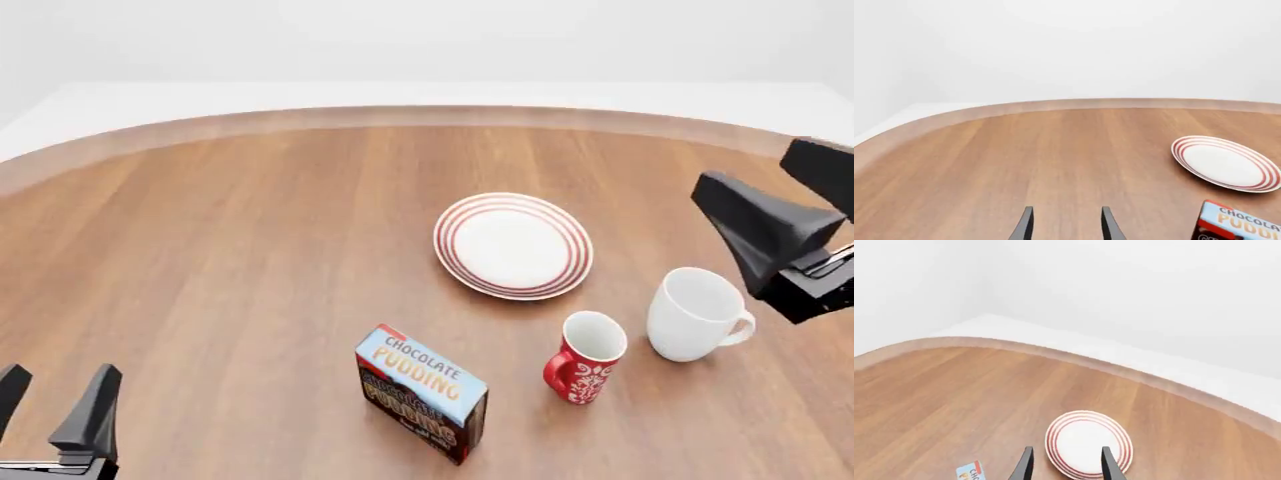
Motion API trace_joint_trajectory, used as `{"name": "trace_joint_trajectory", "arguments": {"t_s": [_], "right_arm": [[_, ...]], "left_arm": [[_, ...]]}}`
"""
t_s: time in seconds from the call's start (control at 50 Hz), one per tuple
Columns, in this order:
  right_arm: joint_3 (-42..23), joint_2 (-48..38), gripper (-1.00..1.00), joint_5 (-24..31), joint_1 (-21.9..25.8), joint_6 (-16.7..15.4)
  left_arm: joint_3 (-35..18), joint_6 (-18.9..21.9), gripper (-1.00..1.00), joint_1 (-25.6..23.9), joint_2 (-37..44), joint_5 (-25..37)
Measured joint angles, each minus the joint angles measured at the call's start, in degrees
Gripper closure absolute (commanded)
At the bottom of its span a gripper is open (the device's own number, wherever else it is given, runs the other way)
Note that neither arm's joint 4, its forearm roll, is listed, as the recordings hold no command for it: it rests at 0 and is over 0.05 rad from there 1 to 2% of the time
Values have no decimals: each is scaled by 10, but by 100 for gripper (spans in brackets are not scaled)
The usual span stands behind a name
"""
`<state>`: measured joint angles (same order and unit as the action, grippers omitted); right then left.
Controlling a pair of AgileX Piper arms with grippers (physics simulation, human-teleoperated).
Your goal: Put the chocolate pudding to the right of the plate.
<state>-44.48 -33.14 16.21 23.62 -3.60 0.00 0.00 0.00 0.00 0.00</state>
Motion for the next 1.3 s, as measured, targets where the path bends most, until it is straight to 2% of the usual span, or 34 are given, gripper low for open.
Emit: {"name": "trace_joint_trajectory", "arguments": {"t_s": [0.2, 0.42, 0.86, 1.3], "right_arm": [[-103, -114, -100, 23, 80, -17], [-158, -202, -100, 26, 134, -26], [-194, -307, -100, 14, 198, -30], [-169, -375, -100, -25, 238, -17]], "left_arm": [[0, 0, -100, 0, 0, 0], [0, 0, -100, 0, 0, 0], [0, 0, -100, 0, 0, 0], [0, 0, -100, 0, 0, 0]]}}
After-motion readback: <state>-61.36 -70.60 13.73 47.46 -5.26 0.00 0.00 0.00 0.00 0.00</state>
